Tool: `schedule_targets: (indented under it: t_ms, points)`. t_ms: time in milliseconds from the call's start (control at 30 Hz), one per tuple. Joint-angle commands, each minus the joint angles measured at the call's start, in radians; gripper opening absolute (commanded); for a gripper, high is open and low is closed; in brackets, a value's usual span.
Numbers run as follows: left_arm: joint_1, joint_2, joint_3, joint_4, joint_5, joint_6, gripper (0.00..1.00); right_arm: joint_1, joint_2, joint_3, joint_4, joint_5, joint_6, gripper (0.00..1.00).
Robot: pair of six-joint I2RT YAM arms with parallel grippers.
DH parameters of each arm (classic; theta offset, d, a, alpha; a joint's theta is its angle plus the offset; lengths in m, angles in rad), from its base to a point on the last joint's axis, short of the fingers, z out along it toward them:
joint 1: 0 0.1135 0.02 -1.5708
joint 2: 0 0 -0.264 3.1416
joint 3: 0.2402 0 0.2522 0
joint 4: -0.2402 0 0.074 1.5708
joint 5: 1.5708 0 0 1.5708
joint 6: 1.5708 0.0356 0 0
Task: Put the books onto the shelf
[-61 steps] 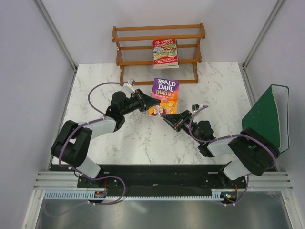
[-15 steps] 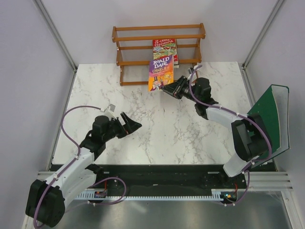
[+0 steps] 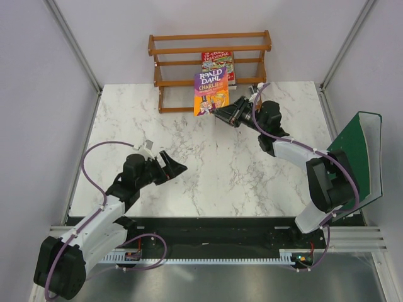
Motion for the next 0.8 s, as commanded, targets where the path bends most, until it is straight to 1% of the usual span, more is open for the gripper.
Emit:
schedule_targets:
  t_ms: [0,100,400,567,633,767]
  points:
    - [0.002,-0.005,-0.009,0.014,-0.017,0.039,1.00,-0.003,-0.067,-0.019,0.132,-0.025,0.024,0.00]
    - [0.001,-0.002,-0.012,0.017,-0.019,0.039,1.00,-0.003,-0.067,0.003,0.100,-0.035,0.006,0.00]
    - [0.002,-0.016,-0.023,0.011,-0.023,0.040,1.00,-0.005,0.017,0.126,0.073,-0.059,0.000,0.00]
    - [0.002,-0.018,-0.023,0.003,-0.027,0.043,1.00,-0.005,0.071,0.161,0.068,-0.065,0.004,0.00]
    - [0.001,-0.021,-0.023,0.002,-0.027,0.045,1.00,-0.009,0.101,0.172,0.071,-0.067,0.021,0.00]
    - [0.002,-0.028,-0.021,-0.013,-0.034,0.050,1.00,-0.019,0.143,0.160,0.155,-0.075,0.076,0.00]
